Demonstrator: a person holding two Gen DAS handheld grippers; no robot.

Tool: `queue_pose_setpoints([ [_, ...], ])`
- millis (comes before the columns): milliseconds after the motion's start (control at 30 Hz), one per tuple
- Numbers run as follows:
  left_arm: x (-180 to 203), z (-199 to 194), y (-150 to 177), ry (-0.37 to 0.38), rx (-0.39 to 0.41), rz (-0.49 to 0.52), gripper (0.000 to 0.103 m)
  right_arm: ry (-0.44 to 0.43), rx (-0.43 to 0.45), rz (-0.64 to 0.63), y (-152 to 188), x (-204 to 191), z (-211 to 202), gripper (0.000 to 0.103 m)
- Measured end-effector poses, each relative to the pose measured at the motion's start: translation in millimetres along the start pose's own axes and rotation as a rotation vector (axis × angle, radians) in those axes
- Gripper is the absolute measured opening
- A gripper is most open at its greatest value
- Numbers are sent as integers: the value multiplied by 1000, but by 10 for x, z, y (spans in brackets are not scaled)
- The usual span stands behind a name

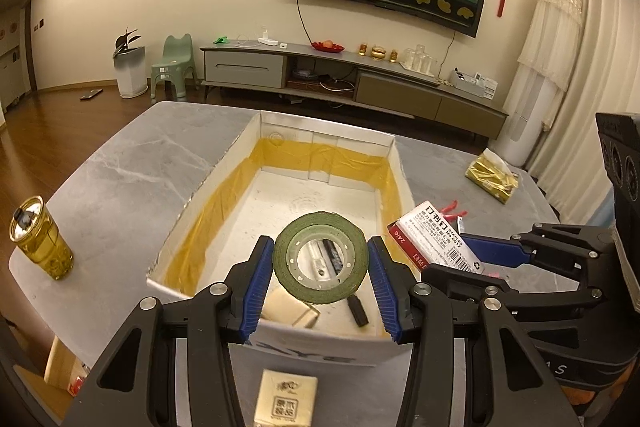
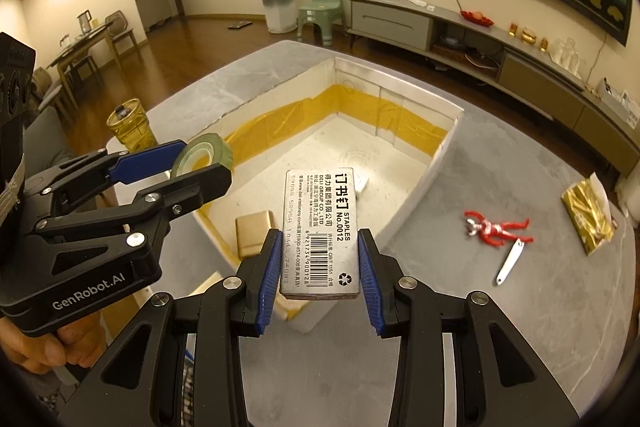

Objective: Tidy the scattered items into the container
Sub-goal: 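Open both tools to drop the tape roll and staples box inside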

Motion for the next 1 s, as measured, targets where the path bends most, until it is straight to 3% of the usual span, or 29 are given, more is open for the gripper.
queue_pose_setpoints([
  [1000,-226,917,-441,-17,-137,11,49,47,-87,32,-538,556,933,39],
])
Point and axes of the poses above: each gripper's, at about its wrist camera, not at the fingertips, and z roughly the way its jaws point, x to its right, y to its underside, the point moved 5 cm from there along z, roughly the way its jaws point, and after that the axes turned 2 degrees about x, right-handed, at the moved point
